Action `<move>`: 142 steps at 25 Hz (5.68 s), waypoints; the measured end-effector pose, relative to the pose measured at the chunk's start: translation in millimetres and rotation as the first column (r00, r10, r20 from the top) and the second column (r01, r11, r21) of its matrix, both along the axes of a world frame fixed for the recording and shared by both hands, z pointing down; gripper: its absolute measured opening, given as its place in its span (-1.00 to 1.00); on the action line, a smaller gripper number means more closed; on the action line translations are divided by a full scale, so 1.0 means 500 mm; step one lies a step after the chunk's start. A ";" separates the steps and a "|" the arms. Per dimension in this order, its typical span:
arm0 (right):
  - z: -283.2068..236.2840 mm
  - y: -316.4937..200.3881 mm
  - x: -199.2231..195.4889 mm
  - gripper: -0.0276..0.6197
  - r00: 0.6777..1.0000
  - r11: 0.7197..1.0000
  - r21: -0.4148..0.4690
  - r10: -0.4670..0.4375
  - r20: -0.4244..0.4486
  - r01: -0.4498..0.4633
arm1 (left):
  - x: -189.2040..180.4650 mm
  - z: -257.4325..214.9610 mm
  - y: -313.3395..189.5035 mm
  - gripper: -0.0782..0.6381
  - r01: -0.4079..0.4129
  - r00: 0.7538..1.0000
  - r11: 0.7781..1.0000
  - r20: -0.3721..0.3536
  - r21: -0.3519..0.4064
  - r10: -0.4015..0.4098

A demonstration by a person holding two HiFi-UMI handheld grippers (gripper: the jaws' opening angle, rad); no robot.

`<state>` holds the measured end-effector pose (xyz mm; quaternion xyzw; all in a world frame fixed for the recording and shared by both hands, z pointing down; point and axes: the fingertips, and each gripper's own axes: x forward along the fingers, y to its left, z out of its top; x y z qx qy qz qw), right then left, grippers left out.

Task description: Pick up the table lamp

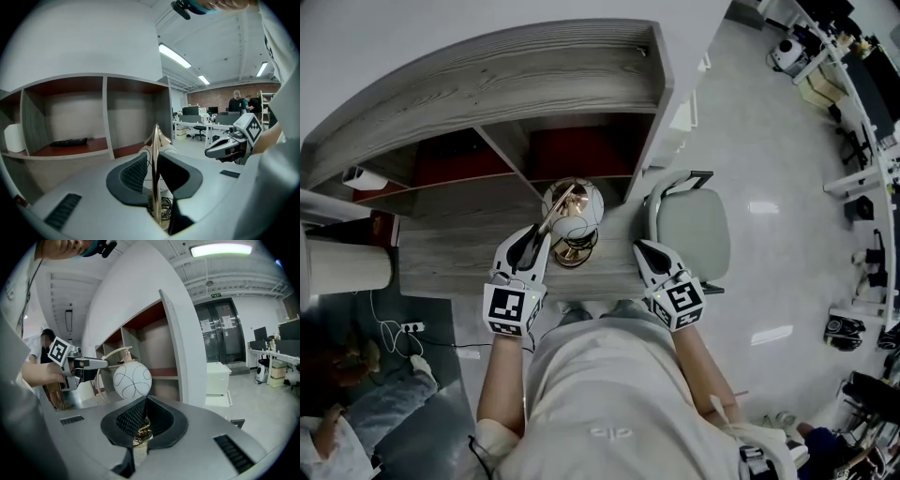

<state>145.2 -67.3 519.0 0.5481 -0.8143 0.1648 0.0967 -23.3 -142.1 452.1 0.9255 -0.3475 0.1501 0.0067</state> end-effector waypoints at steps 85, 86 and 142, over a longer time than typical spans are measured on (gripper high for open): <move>0.369 -0.281 -0.295 -0.35 0.973 0.984 -0.130 -0.147 -0.177 0.125 | -0.324 0.049 0.036 -0.72 -0.097 0.948 0.988 -0.313 -0.119 0.055; 0.370 -0.287 -0.298 -0.35 0.972 0.985 -0.129 -0.141 -0.189 0.118 | -0.328 0.051 0.036 -0.72 -0.098 0.948 0.988 -0.314 -0.120 0.056; 0.161 -0.273 -0.318 -0.68 0.811 0.966 -0.176 -0.255 -0.527 0.189 | -0.514 0.045 0.067 -0.72 0.177 0.788 0.970 -0.565 -0.169 -0.243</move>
